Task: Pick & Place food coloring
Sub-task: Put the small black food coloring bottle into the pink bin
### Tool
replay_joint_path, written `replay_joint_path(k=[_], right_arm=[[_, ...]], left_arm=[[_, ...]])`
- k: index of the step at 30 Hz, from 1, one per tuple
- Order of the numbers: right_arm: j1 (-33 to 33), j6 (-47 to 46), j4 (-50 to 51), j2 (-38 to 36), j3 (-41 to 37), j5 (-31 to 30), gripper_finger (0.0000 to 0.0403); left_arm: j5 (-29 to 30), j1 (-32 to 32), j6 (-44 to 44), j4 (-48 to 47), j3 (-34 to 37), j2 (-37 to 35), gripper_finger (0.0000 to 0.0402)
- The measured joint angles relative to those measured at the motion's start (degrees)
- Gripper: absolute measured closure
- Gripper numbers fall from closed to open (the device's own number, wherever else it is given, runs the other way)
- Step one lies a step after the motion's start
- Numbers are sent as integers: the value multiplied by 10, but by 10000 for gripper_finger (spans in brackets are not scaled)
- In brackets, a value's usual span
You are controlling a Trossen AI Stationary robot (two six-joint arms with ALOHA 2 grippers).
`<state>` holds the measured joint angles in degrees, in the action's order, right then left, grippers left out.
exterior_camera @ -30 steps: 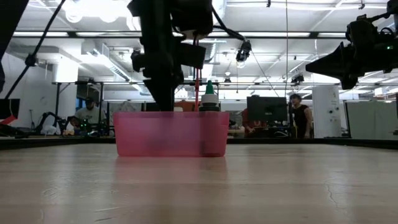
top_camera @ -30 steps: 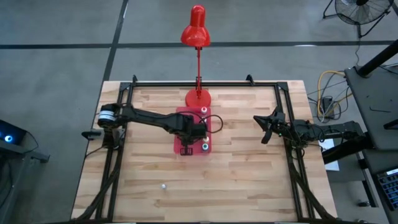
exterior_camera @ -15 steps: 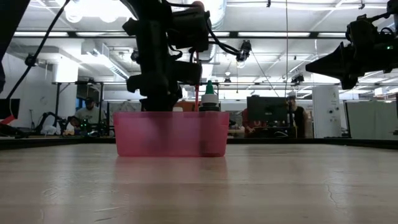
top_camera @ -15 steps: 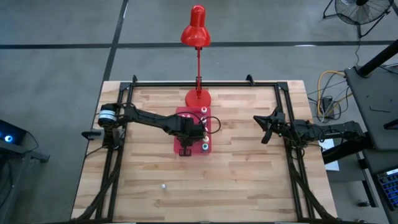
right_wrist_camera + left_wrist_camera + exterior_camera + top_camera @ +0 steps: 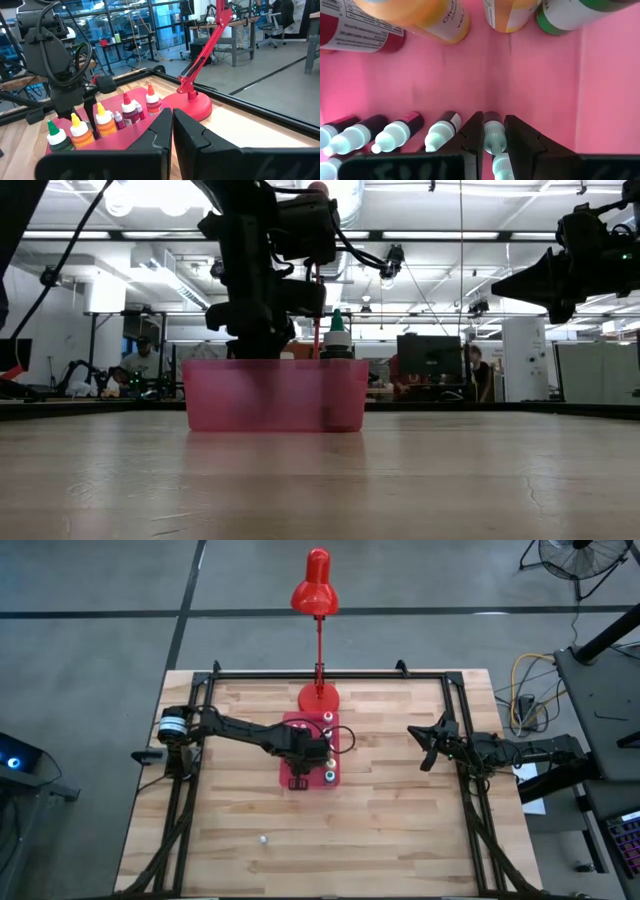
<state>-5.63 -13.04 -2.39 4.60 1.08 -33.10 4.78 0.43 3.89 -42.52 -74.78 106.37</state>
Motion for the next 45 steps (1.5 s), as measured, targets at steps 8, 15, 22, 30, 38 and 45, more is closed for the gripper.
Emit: replay_joint_path(k=[8, 15, 22, 30, 38, 45], right_arm=[[0, 0, 0, 0, 0, 0, 394], [0, 0, 0, 0, 0, 0, 394], [0, 0, 0, 0, 0, 0, 394], [0, 0, 0, 0, 0, 0, 394], [0, 0, 0, 0, 0, 0, 394], [0, 0, 0, 0, 0, 0, 394]], left_arm=[[-2, 0, 1, 0, 0, 0, 354], [-2, 0, -1, 0, 0, 0, 354], [-14, 0, 1, -1, 0, -1, 347], [-3, 0, -3, -3, 0, -2, 286], [2, 0, -12, -27, -13, -8, 272], [2, -1, -18, -36, -29, -8, 271]])
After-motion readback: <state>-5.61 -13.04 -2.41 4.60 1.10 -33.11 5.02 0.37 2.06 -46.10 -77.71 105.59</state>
